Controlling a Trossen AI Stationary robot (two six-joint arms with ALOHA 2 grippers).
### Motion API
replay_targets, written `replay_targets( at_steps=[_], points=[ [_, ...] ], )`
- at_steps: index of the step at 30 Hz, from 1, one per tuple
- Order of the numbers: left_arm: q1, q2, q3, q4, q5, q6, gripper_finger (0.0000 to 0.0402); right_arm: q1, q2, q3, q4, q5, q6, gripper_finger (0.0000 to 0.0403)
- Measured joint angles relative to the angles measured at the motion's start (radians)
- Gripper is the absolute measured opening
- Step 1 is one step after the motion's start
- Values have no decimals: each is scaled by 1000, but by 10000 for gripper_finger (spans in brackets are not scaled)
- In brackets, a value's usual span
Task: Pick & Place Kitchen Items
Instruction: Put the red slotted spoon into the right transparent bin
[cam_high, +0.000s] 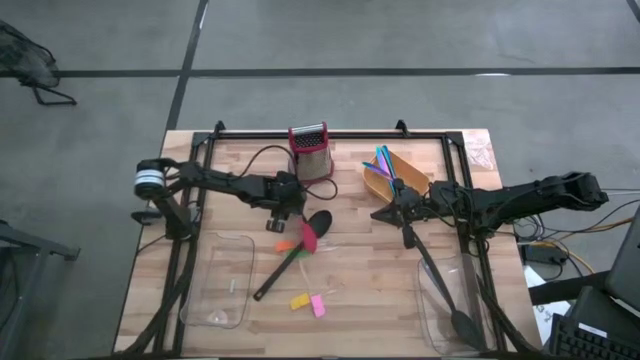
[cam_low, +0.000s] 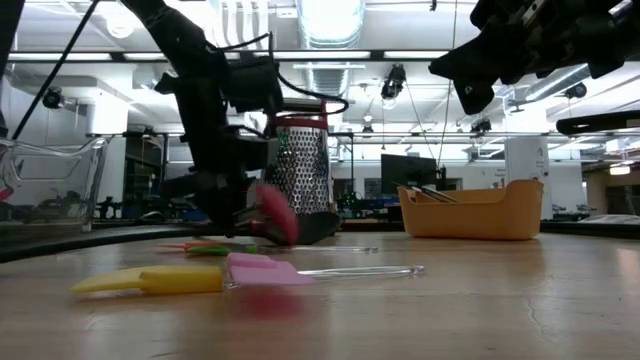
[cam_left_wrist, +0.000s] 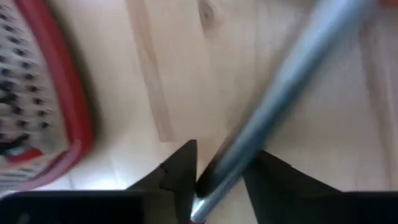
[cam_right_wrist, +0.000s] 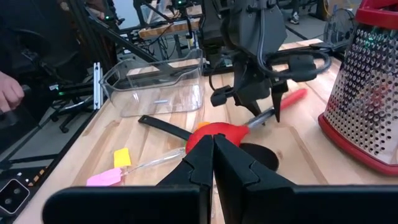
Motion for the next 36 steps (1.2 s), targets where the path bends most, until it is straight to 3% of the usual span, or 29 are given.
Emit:
replay_targets(
  at_steps=[6,18,25,31,36],
  points=[
    [0,-43,13,4,-10,-22,54,0,0,0,0,0,0,8],
    [-20,-62,97,-28,2,-209,64,3,0,0,0,-1,0,9],
    [-44,-62,172,-93,88,-333,56,32,0,9,3,-1,-8,9],
    [-75,-62,233,-168,98,-354,61,39,42,100,-69,-1,-3,16],
    [-100,-62,277,-220,100,-398,61,39,167,223,-194,25,0,50]
  ],
)
